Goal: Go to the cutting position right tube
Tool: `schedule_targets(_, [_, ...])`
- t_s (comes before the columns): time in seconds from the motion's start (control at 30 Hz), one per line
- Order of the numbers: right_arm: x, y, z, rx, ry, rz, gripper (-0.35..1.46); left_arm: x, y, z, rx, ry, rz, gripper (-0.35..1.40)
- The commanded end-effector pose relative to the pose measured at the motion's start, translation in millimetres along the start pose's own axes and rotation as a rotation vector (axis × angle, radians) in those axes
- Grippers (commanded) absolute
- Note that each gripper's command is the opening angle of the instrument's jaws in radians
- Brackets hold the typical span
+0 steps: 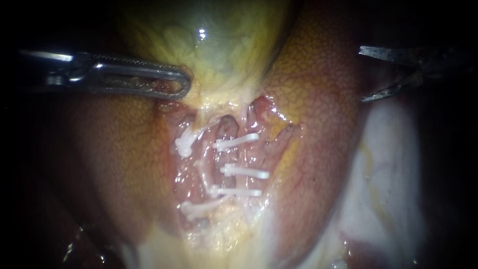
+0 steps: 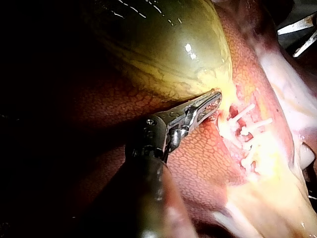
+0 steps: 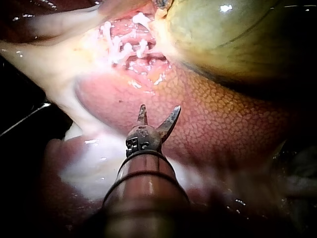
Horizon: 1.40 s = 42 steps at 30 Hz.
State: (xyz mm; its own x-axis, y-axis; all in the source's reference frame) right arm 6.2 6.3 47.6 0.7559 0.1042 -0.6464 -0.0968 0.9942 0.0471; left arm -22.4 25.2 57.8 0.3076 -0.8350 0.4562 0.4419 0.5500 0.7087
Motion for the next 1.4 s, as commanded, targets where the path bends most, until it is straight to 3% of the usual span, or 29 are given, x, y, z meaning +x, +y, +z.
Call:
schedule_targets(0.03, [0.0,0.0,0.0,0.0,0.0,0.0,1.3,0.0,0.0,0.0,0.0,0.0,0.0,-0.35])
schedule_targets(0.2, [0.0,0.0,0.0,0.0,0.0,0.001,1.3,-0.1,-0.5,-0.5,0.001,0.001,-0.001,-0.35])
schedule_targets(0.3, [0.1,0.0,0.1,-0.001,-0.001,0.001,1.3,-0.6,-1.1,-2.1,0.002,0.002,-0.005,-0.35])
schedule_targets(0.37, [0.1,0.0,0.1,-0.001,-0.001,0.001,1.3,-1.3,-1.5,-3.8,-0.007,0.004,-0.009,-0.35])
schedule_targets(0.53, [0.1,0.0,0.1,-0.001,-0.001,0.001,1.3,-4.0,-1.9,-8.8,-0.037,-0.043,-0.029,-0.35])
schedule_targets(0.67, [0.2,0.0,0.1,-0.001,-0.001,0.001,1.3,-5.3,-2.2,-11.3,-0.048,-0.065,-0.045,-0.35])
schedule_targets(0.93, [0.4,-0.1,0.4,0.002,0.002,0.003,1.32,-5.0,-2.8,-11.4,-0.06,-0.072,-0.049,-0.35])
schedule_targets(1.2, [1.5,-0.7,1.0,0.033,0.037,0.004,1.35,-4.9,-2.9,-11.3,-0.063,-0.074,-0.05,-0.35])
schedule_targets(1.4, [2.2,-1.9,2.0,0.076,0.075,0.075,1.38,-4.8,-2.9,-11.1,-0.061,-0.073,-0.049,-0.35])
